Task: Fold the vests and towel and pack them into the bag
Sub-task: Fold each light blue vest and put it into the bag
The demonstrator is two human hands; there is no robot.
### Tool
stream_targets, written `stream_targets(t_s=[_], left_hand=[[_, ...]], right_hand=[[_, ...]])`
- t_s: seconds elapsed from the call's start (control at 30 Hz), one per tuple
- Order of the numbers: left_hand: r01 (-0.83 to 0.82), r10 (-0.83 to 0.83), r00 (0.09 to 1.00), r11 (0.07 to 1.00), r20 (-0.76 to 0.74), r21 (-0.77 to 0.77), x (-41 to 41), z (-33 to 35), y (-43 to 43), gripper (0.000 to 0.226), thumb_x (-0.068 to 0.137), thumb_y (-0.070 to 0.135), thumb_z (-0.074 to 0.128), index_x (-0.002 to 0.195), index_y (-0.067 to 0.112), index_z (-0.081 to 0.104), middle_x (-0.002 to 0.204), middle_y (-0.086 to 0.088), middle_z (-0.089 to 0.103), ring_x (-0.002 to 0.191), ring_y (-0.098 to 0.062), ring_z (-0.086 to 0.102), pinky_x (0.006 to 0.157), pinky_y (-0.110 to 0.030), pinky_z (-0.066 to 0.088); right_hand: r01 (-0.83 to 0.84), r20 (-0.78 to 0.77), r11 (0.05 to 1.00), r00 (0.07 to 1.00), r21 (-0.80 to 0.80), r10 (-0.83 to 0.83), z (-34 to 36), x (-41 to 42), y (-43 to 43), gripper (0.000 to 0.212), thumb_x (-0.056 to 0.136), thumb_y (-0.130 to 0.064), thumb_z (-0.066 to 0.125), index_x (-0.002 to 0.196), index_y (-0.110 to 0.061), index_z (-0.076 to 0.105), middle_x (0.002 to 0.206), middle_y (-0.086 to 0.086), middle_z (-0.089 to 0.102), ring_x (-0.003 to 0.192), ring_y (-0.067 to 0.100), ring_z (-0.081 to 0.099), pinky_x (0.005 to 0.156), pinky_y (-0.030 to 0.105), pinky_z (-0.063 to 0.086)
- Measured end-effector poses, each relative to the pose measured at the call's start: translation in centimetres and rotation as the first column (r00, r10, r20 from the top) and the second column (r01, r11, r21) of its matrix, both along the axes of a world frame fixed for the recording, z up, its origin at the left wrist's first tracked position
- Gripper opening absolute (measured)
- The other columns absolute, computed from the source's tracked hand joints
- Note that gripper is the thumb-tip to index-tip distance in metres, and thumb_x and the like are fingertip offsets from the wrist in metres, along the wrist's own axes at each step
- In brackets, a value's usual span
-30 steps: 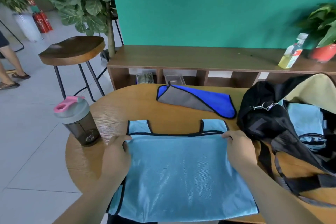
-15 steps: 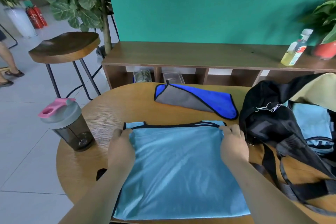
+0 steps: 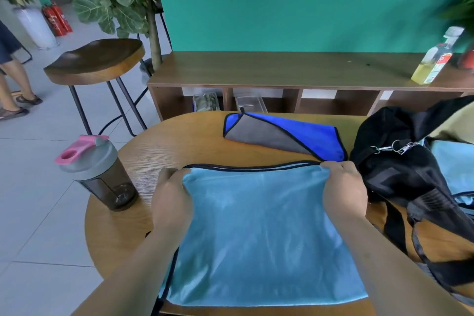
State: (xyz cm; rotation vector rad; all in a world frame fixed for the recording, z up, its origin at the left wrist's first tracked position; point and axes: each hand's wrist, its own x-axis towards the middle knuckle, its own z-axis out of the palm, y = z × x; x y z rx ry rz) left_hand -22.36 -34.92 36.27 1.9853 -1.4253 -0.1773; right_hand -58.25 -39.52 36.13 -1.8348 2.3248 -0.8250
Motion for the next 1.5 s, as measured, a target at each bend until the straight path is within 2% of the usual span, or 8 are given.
stream_targets(t_s=[0.17,0.43,0.53,0.73,0.9,1.0,1.23,1.5], left_hand=[[-0.012,-0.005,0.994,0.987,0.107,0.159,0.2,-1.4,-0.6,0.064,0.087,-0.012,0.05,0.145,0.014,0.06,0.128,0.0,0.052,0.105,-0.025,0.056,0.079,-0.039,0.054],[0.004,-0.013,0.997,0.992,0.074,0.125,1.0,-1.8,-1.2,0.064,0.084,-0.018,0.046,0.136,0.012,0.067,0.12,-0.006,0.057,0.093,-0.029,0.057,0.072,-0.04,0.054],[0.0,-0.017,0.972,0.998,0.236,0.07,1.1,-2.1,-1.2,0.05,0.084,-0.012,0.058,0.125,0.014,0.073,0.116,-0.008,0.062,0.104,-0.034,0.051,0.082,-0.047,0.05],[0.292,-0.282,0.876,0.956,0.391,0.034,-0.9,-2.3,-1.4,0.037,0.09,0.004,0.066,0.126,0.01,0.072,0.132,-0.007,0.063,0.122,-0.033,0.058,0.099,-0.049,0.051],[0.254,-0.349,0.881,0.919,0.32,0.303,-3.3,-3.6,-0.8,0.068,0.107,0.059,0.022,0.162,0.021,0.035,0.173,-0.002,0.022,0.16,-0.029,0.018,0.129,-0.046,0.018],[0.211,-0.367,0.856,0.891,0.363,0.403,-3.1,-4.1,-0.9,0.083,0.097,0.069,-0.006,0.168,0.029,0.006,0.176,-0.001,-0.008,0.162,-0.028,-0.012,0.131,-0.048,-0.002],[0.131,-0.355,0.839,0.867,0.413,0.48,-3.5,-3.4,-1.1,0.096,0.092,0.078,-0.011,0.166,0.016,-0.015,0.173,-0.007,-0.022,0.159,-0.026,-0.023,0.13,-0.047,-0.009],[0.106,-0.249,0.882,0.931,0.399,0.348,-3.4,-4.2,0.0,0.09,0.099,0.063,0.005,0.164,0.005,0.03,0.173,-0.014,0.018,0.162,-0.029,0.011,0.131,-0.048,0.011]], right_hand=[[0.03,-0.048,0.997,0.998,0.069,-0.027,-2.4,-0.3,-0.9,0.061,0.084,0.012,0.057,0.131,-0.024,0.068,0.116,0.008,0.055,0.103,0.032,0.053,0.079,0.039,0.049],[0.07,0.04,0.997,0.997,0.021,-0.071,-2.8,-0.7,-1.2,0.034,0.103,-0.009,0.05,0.126,-0.022,0.071,0.112,0.009,0.059,0.101,0.035,0.058,0.08,0.042,0.05],[0.067,0.039,0.997,0.997,0.046,-0.069,-2.6,-0.4,-1.3,0.03,0.104,-0.014,0.051,0.127,-0.025,0.067,0.117,0.007,0.059,0.108,0.033,0.055,0.081,0.041,0.05],[0.138,-0.148,0.99,0.98,0.022,-0.134,-2.3,0.8,-1.5,0.034,0.095,-0.015,0.068,0.128,-0.022,0.067,0.12,0.01,0.054,0.111,0.037,0.047,0.088,0.05,0.048],[-0.249,-0.183,0.968,0.951,0.021,0.248,-3.3,2.6,-1.1,0.036,0.097,-0.01,0.06,0.13,-0.022,0.07,0.12,-0.003,0.059,0.112,0.024,0.051,0.094,0.041,0.048],[-0.248,-0.118,0.969,0.961,0.022,0.249,-3.6,2.4,-1.0,0.033,0.103,-0.02,0.053,0.133,-0.022,0.068,0.13,-0.01,0.058,0.122,0.016,0.049,0.105,0.037,0.043],[-0.237,-0.137,0.965,0.958,0.109,0.251,-3.5,2.5,-0.8,0.045,0.107,-0.039,0.043,0.146,-0.023,0.057,0.146,-0.01,0.049,0.136,0.016,0.043,0.118,0.038,0.037],[-0.167,-0.328,0.932,0.903,0.323,0.276,-3.3,3.7,1.9,0.081,0.1,-0.072,0.003,0.166,-0.028,0.022,0.176,0.001,0.007,0.162,0.027,0.0,0.131,0.049,0.005]])
